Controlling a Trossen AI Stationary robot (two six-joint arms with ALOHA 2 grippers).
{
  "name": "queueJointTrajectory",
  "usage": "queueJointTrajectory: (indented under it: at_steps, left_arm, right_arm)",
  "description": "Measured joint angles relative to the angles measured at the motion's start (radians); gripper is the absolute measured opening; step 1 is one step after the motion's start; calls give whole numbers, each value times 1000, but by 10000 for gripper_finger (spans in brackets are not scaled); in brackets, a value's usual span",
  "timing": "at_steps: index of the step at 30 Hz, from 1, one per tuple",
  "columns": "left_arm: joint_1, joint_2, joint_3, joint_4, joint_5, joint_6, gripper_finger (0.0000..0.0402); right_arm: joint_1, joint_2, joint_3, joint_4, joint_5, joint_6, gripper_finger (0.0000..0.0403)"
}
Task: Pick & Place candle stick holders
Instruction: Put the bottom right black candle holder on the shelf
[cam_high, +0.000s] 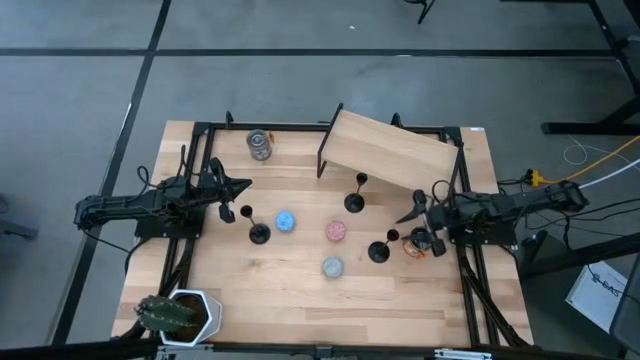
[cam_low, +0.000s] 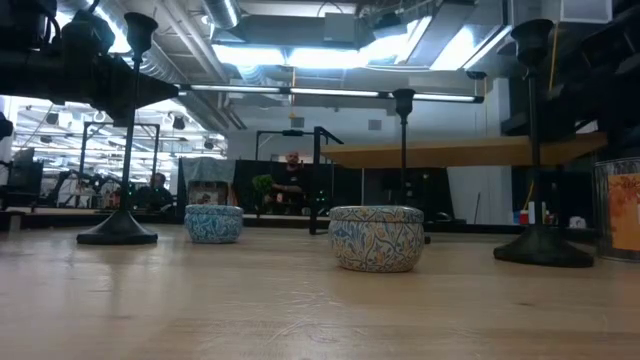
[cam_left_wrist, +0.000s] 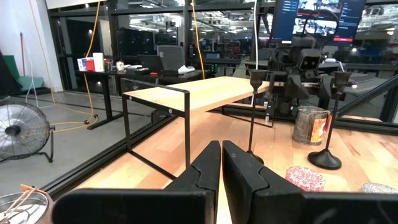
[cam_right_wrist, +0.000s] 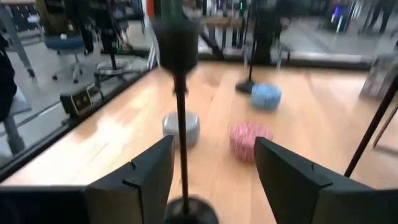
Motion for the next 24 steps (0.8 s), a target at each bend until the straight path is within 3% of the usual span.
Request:
queueJointTrajectory:
  at_steps: [18, 24]
  left_arm:
    - [0, 0, 0, 0, 0, 0, 11]
    - [0, 0, 0, 0, 0, 0, 12]
  right_arm:
    - [22, 378, 0, 390, -45, 0, 222]
    - [53, 465, 46, 390, -28, -3, 222]
